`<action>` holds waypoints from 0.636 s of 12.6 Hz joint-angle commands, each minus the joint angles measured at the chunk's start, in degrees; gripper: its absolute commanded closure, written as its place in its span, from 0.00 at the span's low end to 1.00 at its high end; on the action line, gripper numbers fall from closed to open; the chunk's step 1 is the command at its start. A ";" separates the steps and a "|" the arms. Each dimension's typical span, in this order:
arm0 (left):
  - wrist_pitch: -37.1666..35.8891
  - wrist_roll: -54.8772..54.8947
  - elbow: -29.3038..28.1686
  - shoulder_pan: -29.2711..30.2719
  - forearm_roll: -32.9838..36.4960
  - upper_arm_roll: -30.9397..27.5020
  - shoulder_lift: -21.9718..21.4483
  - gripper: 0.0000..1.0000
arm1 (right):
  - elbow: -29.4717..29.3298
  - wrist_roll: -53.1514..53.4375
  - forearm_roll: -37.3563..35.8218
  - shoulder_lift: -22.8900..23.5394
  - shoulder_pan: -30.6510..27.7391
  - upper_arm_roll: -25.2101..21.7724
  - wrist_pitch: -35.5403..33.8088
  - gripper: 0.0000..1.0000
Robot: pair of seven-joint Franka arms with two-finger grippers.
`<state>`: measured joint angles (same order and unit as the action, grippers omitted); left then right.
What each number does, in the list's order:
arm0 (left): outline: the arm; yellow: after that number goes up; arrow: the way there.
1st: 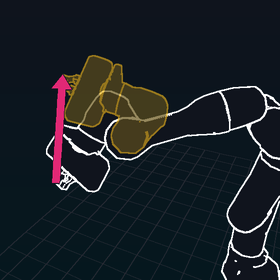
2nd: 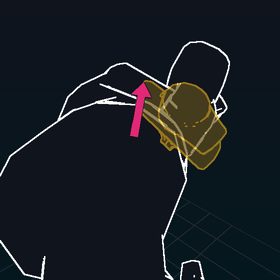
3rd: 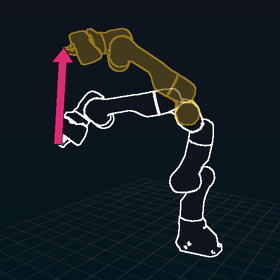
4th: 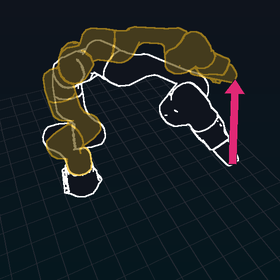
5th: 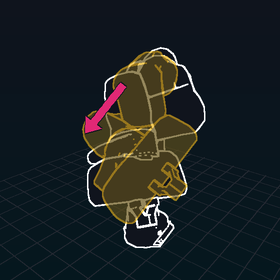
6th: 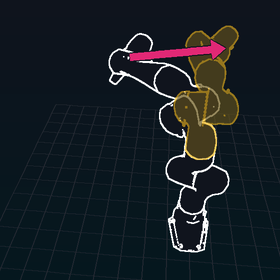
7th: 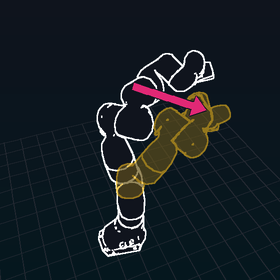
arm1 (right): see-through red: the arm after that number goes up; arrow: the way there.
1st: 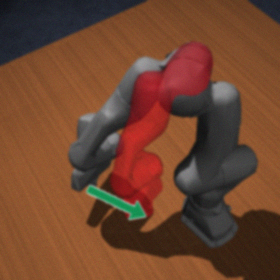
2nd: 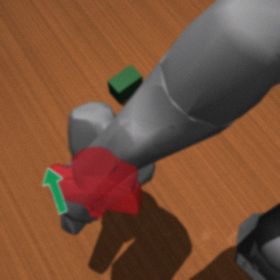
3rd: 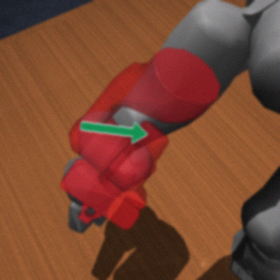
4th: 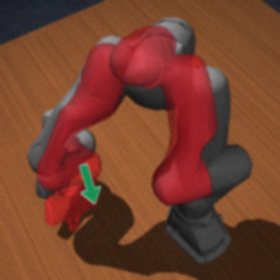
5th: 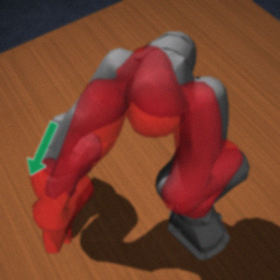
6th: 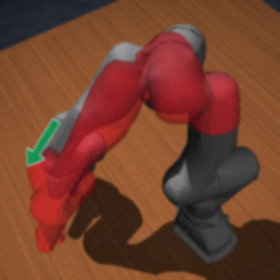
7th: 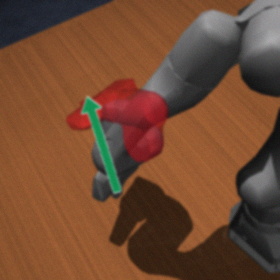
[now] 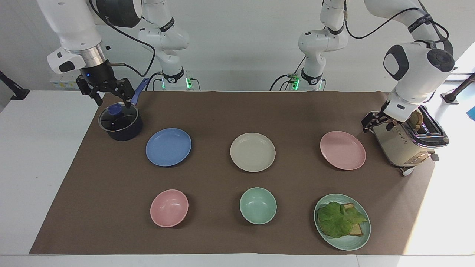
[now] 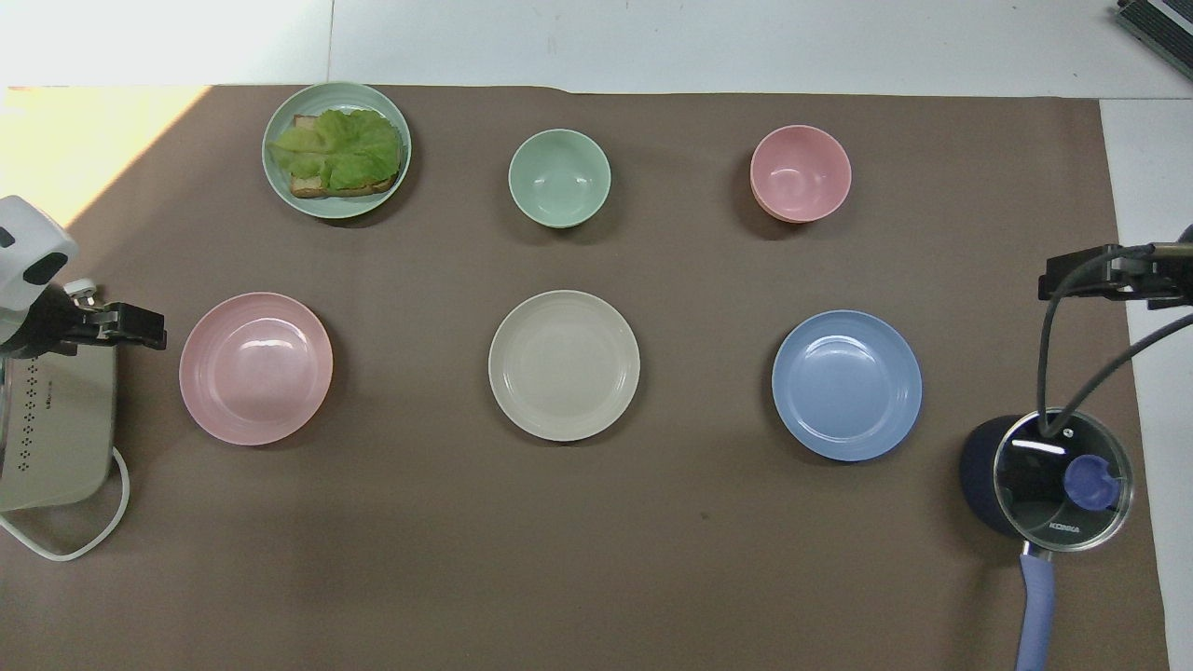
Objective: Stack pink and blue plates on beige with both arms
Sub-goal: 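Reach the left gripper to the rim of the pink plate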
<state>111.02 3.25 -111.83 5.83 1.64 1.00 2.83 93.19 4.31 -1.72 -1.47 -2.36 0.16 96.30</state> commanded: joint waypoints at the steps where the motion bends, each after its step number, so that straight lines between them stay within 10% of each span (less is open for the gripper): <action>1: 2.88 0.01 -1.72 1.81 -0.06 0.50 4.00 0.00 | 2.17 0.79 0.14 -0.73 -0.36 0.10 2.13 0.00; 8: 11.49 -0.69 -9.71 2.87 -1.03 0.50 6.75 0.00 | 12.44 0.00 0.05 2.69 -0.27 0.19 15.47 0.00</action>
<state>119.68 3.10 -118.16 7.57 1.20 0.99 10.78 101.96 4.31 -1.72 0.14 -2.36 0.18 107.44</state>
